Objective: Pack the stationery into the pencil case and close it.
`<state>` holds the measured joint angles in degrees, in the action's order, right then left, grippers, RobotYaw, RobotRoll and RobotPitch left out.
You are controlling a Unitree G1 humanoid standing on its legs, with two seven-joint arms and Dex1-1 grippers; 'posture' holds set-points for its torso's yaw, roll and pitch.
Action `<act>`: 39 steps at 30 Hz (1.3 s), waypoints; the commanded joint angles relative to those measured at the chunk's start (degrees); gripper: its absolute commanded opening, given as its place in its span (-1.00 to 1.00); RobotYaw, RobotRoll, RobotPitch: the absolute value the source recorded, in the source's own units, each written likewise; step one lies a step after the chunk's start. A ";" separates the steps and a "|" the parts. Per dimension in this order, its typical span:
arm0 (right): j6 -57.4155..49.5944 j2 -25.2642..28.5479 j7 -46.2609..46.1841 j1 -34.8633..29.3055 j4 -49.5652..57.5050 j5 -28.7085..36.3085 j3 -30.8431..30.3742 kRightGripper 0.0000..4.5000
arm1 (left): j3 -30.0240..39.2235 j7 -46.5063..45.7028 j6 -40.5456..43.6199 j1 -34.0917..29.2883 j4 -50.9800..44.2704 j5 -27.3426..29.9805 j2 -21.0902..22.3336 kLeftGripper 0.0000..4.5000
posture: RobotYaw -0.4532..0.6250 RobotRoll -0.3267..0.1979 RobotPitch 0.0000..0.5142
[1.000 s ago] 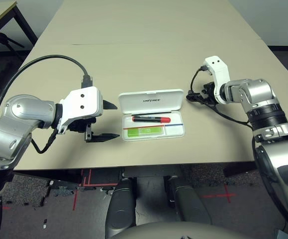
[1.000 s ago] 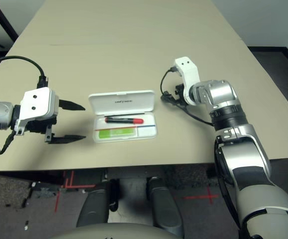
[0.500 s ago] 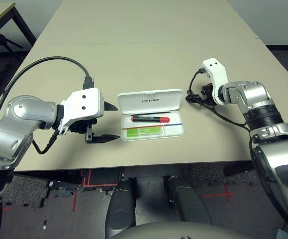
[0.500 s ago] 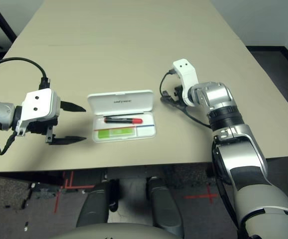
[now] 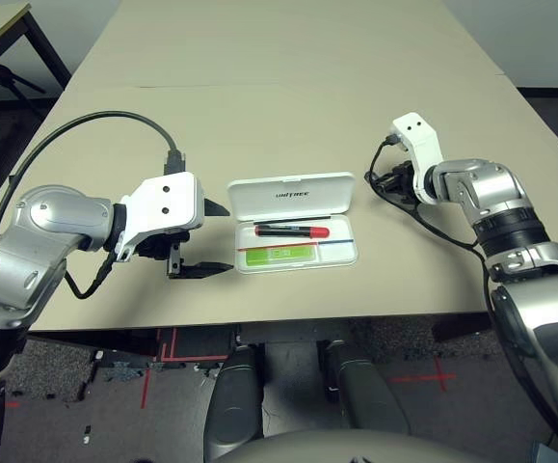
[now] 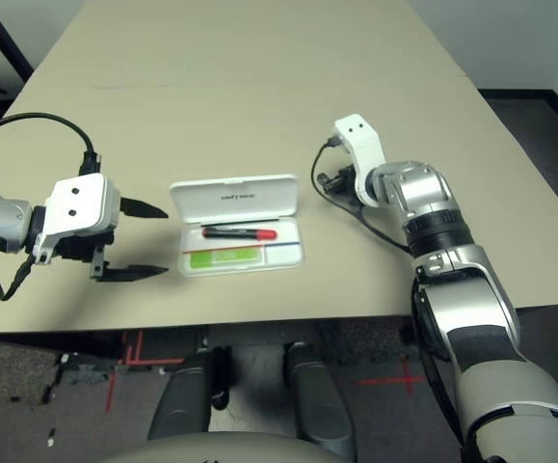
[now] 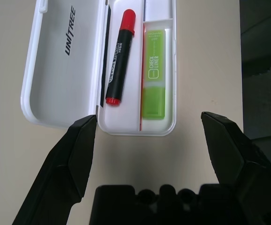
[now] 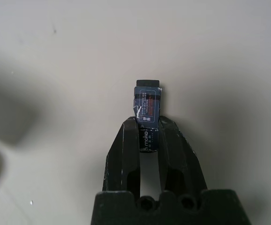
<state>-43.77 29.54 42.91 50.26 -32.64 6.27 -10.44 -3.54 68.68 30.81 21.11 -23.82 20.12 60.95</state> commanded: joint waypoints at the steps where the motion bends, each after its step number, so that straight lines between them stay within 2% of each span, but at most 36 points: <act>1: 2.63 4.87 5.75 -2.62 4.25 -0.53 -0.54 -0.89 | -1.29 0.97 -0.30 0.17 0.09 -0.71 0.63 1.00 | -0.26 0.25 -0.43; 6: 9.92 12.17 15.70 -6.90 9.48 1.26 0.71 -0.89 | -1.50 1.10 -0.17 0.18 0.11 -0.82 0.62 1.00 | -0.28 0.25 -0.42; 10: 17.29 19.00 27.86 -11.63 13.89 4.73 2.17 -0.89 | -1.93 1.07 -0.23 0.35 0.29 -0.86 0.42 1.00 | -0.28 0.25 -0.41; 15: 23.29 21.82 35.38 -11.82 12.77 7.22 4.37 -0.89 | -2.45 1.04 -0.60 0.76 0.77 -1.05 0.07 1.00 | -0.28 0.25 -0.41; 22: 29.62 21.89 41.14 -10.25 11.08 6.08 3.71 -0.89 | -2.81 0.92 -0.88 1.08 1.21 -1.23 -0.22 1.00 | -0.30 0.25 -0.41; 30: 32.05 20.50 46.59 -7.96 11.92 4.61 0.68 -0.89 | -2.46 0.88 -0.67 0.81 1.10 -1.30 0.00 1.00 | -0.29 0.25 -0.41; 39: 33.51 16.80 49.55 -5.52 14.37 2.98 -3.69 -0.89 | -2.66 0.85 -0.38 1.19 1.12 -1.31 -0.09 1.00 | -0.29 0.25 -0.40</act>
<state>-10.93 46.69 91.68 44.26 -19.64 9.79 -12.91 -5.62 69.28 30.30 21.97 -22.70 19.24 60.90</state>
